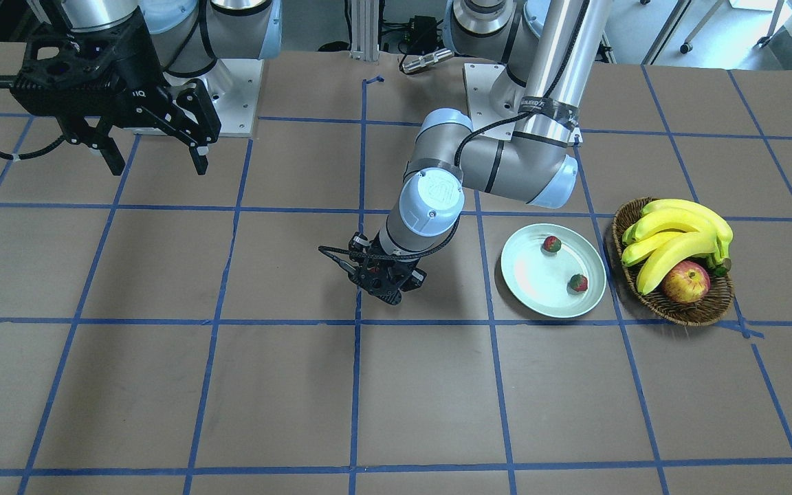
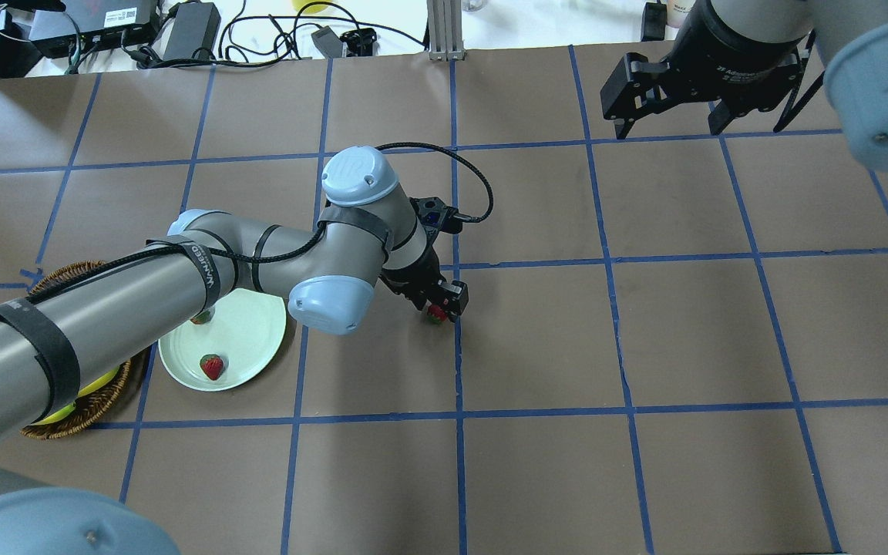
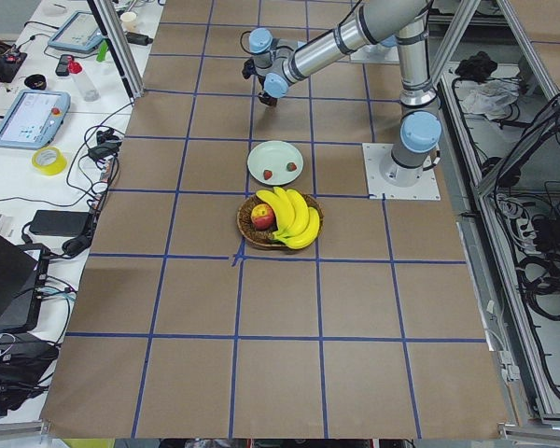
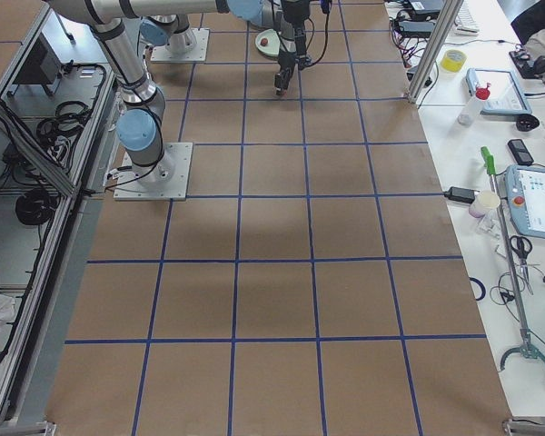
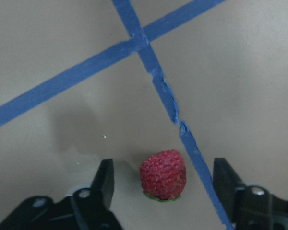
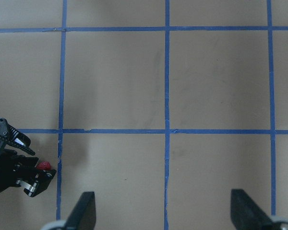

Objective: Collect all strawberries into plate
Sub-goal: 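Close the left gripper on the last strawberry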

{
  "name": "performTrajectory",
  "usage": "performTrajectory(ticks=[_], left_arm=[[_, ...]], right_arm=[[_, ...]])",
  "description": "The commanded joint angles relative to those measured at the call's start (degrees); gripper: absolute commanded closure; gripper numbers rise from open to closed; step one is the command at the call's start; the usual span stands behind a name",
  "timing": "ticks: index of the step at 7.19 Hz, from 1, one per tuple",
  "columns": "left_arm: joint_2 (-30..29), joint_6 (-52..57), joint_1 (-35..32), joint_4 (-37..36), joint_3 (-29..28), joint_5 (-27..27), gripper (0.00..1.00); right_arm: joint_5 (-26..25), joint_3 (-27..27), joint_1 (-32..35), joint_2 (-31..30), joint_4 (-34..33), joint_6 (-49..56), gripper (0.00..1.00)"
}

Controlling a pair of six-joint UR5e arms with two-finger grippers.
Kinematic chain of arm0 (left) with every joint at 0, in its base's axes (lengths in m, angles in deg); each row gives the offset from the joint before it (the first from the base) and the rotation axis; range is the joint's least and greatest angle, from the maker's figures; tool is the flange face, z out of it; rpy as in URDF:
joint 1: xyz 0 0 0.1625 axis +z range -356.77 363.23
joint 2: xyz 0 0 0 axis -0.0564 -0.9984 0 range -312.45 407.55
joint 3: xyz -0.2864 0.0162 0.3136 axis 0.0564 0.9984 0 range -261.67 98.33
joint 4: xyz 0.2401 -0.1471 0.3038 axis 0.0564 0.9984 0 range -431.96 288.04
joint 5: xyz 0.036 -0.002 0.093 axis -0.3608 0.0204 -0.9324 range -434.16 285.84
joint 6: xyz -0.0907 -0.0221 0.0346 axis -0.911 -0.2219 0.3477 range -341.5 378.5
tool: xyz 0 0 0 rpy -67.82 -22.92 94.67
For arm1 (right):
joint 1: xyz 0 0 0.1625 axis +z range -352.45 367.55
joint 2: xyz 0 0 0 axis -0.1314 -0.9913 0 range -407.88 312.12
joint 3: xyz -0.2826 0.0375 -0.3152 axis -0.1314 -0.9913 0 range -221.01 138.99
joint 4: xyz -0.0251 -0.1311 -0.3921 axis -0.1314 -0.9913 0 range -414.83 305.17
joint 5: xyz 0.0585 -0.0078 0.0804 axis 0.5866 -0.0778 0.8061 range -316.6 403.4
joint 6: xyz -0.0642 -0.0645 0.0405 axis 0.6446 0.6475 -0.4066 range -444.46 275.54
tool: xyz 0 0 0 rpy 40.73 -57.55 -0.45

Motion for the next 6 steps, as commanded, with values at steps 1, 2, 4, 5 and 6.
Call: performTrajectory(ticks=[1,2,4,5,6], left_arm=[[-0.01,-0.15,0.00,0.10,-0.03,-0.09,1.00],[0.34,-0.06,0.00,0.01,-0.30,-0.09,1.00],[2.88,-0.23,0.43,1.23,-2.92,-0.96,1.00],[3.68,0.20,1.74,6.99,-6.68,-5.40,1.00],[4.47,0.55,5.84,14.44,-10.28,-8.84,1.00]], right_arm=[[0.09,-0.05,0.00,0.06,-0.01,0.02,0.00],[0.18,-0.05,0.00,0.06,-0.01,-0.07,0.00],[0.18,-0.05,0.00,0.06,-0.01,-0.07,0.00],[0.18,-0.05,0.00,0.06,-0.10,-0.07,0.00],[0.18,-0.14,0.00,0.15,-0.19,-0.07,0.00]])
